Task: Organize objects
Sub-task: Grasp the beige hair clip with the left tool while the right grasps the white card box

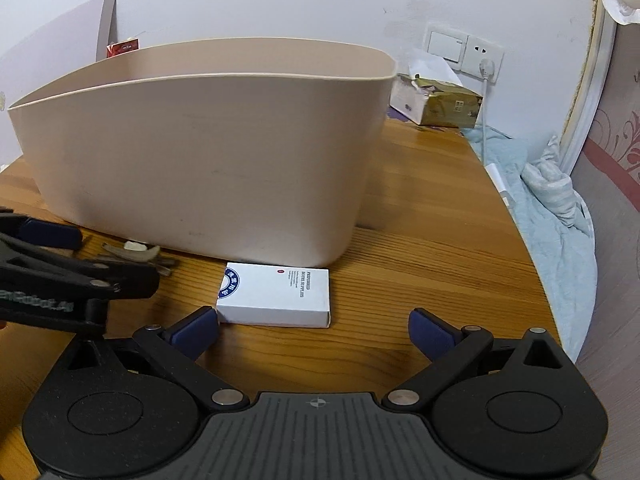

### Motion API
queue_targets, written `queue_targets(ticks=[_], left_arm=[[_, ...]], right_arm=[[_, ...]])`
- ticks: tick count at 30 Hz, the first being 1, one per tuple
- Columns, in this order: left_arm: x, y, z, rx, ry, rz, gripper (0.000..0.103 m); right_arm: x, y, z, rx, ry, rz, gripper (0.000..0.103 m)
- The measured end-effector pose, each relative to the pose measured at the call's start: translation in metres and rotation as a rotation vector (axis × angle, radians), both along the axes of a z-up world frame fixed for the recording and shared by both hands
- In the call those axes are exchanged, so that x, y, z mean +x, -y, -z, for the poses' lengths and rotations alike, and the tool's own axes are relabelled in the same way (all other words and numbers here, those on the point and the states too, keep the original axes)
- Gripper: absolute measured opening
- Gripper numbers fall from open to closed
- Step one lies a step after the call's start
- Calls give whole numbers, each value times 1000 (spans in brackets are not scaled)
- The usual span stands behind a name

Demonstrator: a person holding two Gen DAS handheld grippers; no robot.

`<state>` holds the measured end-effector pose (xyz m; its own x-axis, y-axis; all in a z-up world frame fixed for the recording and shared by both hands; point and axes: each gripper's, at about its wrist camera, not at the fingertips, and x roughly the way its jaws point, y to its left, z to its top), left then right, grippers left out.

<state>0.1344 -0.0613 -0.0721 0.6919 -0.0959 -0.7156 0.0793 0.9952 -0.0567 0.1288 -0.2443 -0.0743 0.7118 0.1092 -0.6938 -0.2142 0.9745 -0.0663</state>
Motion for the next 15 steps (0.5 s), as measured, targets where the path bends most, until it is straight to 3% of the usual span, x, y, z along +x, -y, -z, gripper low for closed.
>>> queue_targets(ticks=[4,9,15], left_arm=[[4,15,3,57,5,-69,98],[2,13,5,63,18,-121,98],[-4,11,1,66,20,-127,86]], right_arm=[[3,3,1,3,12,-10,103],[8,0,2,14,27,-21,102],[4,-11,2,35,48,-48,83]])
